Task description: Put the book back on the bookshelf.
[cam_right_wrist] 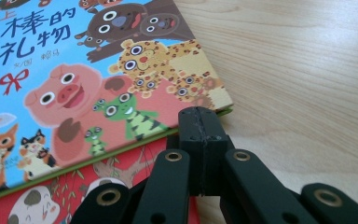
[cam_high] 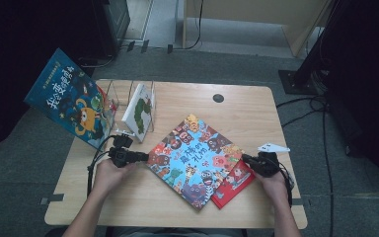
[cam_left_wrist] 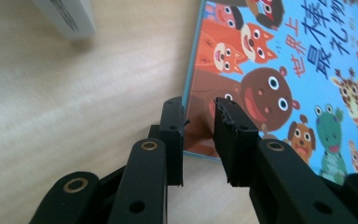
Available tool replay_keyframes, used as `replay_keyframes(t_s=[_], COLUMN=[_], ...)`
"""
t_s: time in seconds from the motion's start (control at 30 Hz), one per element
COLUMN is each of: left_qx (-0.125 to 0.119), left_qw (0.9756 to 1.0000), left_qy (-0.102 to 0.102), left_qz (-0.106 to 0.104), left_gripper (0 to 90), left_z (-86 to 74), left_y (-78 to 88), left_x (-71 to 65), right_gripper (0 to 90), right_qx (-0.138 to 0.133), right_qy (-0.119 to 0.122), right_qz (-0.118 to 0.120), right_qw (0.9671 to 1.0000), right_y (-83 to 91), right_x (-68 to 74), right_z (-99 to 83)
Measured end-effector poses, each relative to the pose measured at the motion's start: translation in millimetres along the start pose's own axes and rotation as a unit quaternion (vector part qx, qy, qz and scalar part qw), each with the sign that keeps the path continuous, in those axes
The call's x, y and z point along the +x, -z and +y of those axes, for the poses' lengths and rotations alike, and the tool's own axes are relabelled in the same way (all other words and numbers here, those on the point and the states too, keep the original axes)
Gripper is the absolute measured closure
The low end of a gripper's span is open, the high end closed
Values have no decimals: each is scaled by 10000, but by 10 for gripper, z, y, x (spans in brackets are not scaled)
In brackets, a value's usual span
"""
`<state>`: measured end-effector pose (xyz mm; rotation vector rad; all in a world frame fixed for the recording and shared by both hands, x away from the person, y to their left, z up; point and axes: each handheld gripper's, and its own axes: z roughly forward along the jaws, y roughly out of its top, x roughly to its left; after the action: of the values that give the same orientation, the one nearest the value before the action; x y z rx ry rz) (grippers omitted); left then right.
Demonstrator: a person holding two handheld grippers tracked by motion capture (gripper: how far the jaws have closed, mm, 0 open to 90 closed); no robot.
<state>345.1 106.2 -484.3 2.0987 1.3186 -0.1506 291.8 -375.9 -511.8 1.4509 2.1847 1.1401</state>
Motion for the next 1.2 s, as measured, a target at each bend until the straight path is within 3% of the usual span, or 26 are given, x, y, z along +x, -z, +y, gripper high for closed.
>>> replay_keyframes(t_s=[0.6,0.8,0.9,1.0,1.2], left_qx=[160,192,124,72,-31], left_qw=[9996,9997,9998,10000,10000], left_qy=[146,109,68,-50,-51], left_qz=[-152,-141,-150,45,1], left_gripper=[728,725,710,663,590], left_z=[-280,-343,-348,-327,-270], left_y=[83,99,107,111,112], left_x=[-152,-202,-210,-215,-168], right_gripper=[900,900,900,900,900], right_qx=[22,10,-1,-1,51], right_qy=[-182,-215,-237,-206,-141], right_qz=[83,88,107,110,70], right_qw=[9998,9997,9997,9997,9999], right_y=[-209,-273,-302,-313,-295], right_x=[-2,-10,-14,-16,1], right_z=[215,272,294,305,303])
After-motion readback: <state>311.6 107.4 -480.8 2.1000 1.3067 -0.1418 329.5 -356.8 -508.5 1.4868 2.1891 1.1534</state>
